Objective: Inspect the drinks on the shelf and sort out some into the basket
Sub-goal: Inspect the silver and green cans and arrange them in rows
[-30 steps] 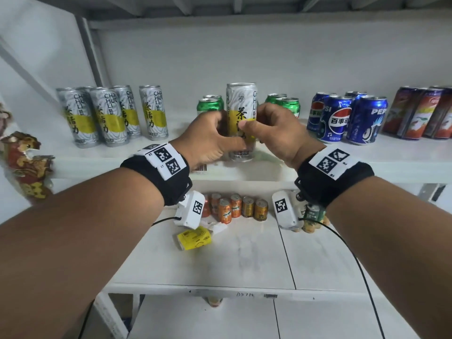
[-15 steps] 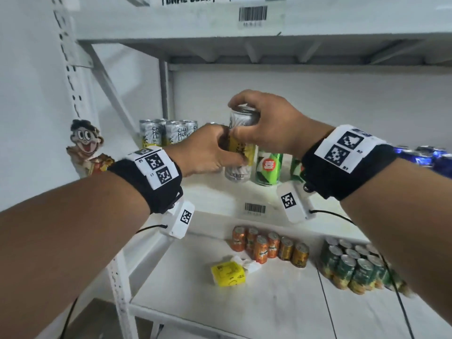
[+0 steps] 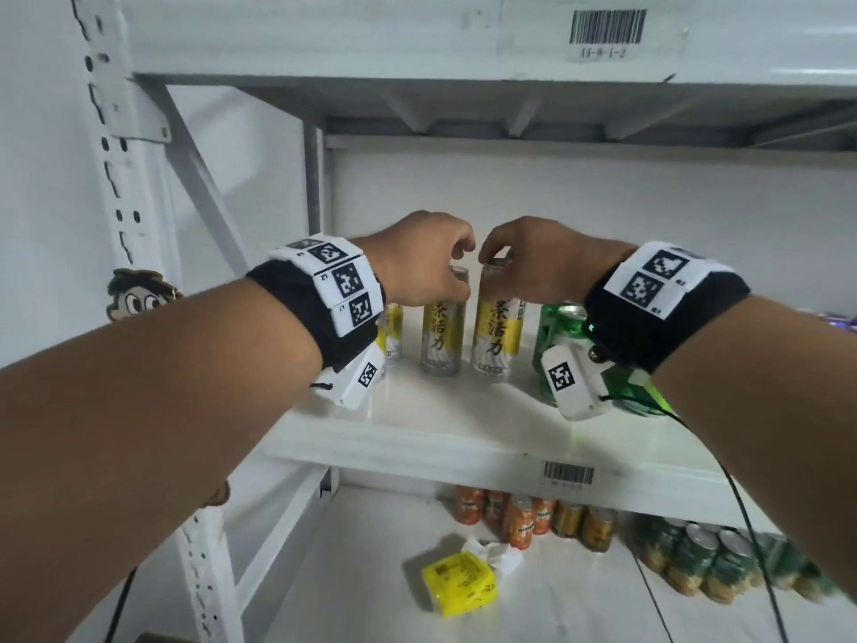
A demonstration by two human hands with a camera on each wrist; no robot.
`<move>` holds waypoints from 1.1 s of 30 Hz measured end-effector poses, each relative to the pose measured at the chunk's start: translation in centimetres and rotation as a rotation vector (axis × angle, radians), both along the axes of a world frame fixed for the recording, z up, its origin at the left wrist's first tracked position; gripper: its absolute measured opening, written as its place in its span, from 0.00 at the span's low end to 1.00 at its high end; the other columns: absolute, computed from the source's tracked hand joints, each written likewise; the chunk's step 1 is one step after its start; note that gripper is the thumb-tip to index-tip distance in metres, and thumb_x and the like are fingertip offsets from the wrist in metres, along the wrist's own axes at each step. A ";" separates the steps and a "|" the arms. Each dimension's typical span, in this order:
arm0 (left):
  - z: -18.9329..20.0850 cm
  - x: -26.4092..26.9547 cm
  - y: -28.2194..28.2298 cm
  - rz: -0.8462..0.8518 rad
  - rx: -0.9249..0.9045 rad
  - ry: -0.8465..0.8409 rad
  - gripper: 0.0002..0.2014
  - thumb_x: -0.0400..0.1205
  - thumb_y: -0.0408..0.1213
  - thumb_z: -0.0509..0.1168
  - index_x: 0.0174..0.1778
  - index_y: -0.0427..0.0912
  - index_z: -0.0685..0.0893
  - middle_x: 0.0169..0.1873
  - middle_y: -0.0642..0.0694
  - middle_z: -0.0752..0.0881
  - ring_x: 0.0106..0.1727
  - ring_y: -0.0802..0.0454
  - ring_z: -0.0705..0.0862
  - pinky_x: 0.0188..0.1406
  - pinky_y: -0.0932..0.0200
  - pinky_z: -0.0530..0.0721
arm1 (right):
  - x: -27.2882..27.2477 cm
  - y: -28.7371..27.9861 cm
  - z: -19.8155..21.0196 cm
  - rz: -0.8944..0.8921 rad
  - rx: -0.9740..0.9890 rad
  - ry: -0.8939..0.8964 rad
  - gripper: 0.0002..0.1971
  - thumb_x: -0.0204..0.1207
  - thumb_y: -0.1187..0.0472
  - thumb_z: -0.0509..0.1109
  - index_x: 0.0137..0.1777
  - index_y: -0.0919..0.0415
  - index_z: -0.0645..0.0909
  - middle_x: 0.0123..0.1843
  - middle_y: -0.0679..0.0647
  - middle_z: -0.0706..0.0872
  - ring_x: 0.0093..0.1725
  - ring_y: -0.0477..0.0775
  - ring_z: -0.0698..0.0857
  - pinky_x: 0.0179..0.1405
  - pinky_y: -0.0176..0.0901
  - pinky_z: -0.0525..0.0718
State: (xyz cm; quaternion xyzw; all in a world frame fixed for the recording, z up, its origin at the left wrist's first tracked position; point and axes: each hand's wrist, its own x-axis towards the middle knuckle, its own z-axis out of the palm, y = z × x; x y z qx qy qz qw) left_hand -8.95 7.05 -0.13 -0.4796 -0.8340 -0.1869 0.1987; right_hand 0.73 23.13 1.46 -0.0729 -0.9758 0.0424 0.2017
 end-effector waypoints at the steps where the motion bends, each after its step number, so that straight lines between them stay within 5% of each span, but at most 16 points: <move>1: 0.1 -0.6 0.2 -0.004 -0.019 0.005 0.30 0.80 0.46 0.79 0.78 0.43 0.84 0.71 0.47 0.87 0.69 0.47 0.85 0.65 0.58 0.81 | -0.6 0.0 -0.2 -0.022 -0.008 -0.011 0.24 0.71 0.45 0.79 0.67 0.49 0.87 0.63 0.50 0.85 0.59 0.55 0.83 0.56 0.46 0.83; 7: 0.1 -2.0 1.1 -0.079 -0.052 -0.041 0.21 0.78 0.45 0.80 0.67 0.47 0.90 0.61 0.51 0.89 0.61 0.51 0.87 0.64 0.52 0.87 | -2.9 0.0 -1.2 -0.074 -0.045 -0.068 0.21 0.74 0.47 0.80 0.67 0.47 0.88 0.60 0.51 0.90 0.57 0.55 0.87 0.57 0.47 0.86; 13: 0.3 -2.1 2.0 -0.201 0.026 -0.092 0.22 0.78 0.49 0.81 0.68 0.49 0.91 0.56 0.57 0.90 0.57 0.55 0.89 0.60 0.56 0.88 | -1.0 1.1 -0.5 -0.121 0.003 -0.023 0.26 0.75 0.43 0.81 0.71 0.49 0.86 0.63 0.52 0.88 0.63 0.55 0.85 0.63 0.48 0.84; 18: -0.2 -0.9 4.0 -0.228 -0.016 -0.067 0.17 0.79 0.48 0.78 0.63 0.50 0.91 0.54 0.57 0.89 0.56 0.54 0.88 0.62 0.49 0.91 | 2.8 3.1 -0.7 -0.262 0.128 -0.126 0.17 0.77 0.43 0.75 0.62 0.49 0.88 0.60 0.49 0.87 0.57 0.53 0.82 0.54 0.46 0.81; 22: -0.5 0.3 5.1 -0.240 -0.003 -0.016 0.16 0.80 0.47 0.77 0.62 0.47 0.91 0.57 0.51 0.89 0.56 0.51 0.87 0.60 0.49 0.89 | 4.4 3.8 -2.4 -0.316 0.121 -0.262 0.20 0.72 0.40 0.77 0.62 0.42 0.85 0.56 0.45 0.85 0.52 0.52 0.84 0.47 0.47 0.84; 27: -0.7 2.4 6.2 -0.276 -0.031 -0.031 0.13 0.78 0.48 0.79 0.56 0.50 0.92 0.51 0.56 0.89 0.51 0.56 0.86 0.45 0.60 0.83 | 6.0 4.5 -3.2 -0.226 0.090 -0.192 0.26 0.70 0.43 0.83 0.67 0.41 0.83 0.58 0.46 0.84 0.54 0.53 0.83 0.45 0.45 0.79; 30: -1.0 3.9 6.7 -0.234 -0.142 -0.090 0.12 0.74 0.51 0.82 0.49 0.53 0.92 0.45 0.58 0.90 0.47 0.57 0.89 0.49 0.54 0.89 | 7.7 5.1 -3.1 -0.184 0.057 -0.138 0.27 0.69 0.41 0.84 0.67 0.43 0.84 0.58 0.46 0.84 0.54 0.53 0.83 0.42 0.42 0.79; 33: -2.0 5.8 7.5 -0.198 -0.323 -0.206 0.22 0.69 0.61 0.86 0.52 0.54 0.92 0.47 0.58 0.94 0.49 0.56 0.92 0.55 0.50 0.92 | 10.1 6.0 -3.2 -0.145 0.012 -0.100 0.26 0.69 0.40 0.83 0.66 0.44 0.85 0.57 0.46 0.86 0.52 0.50 0.85 0.39 0.38 0.79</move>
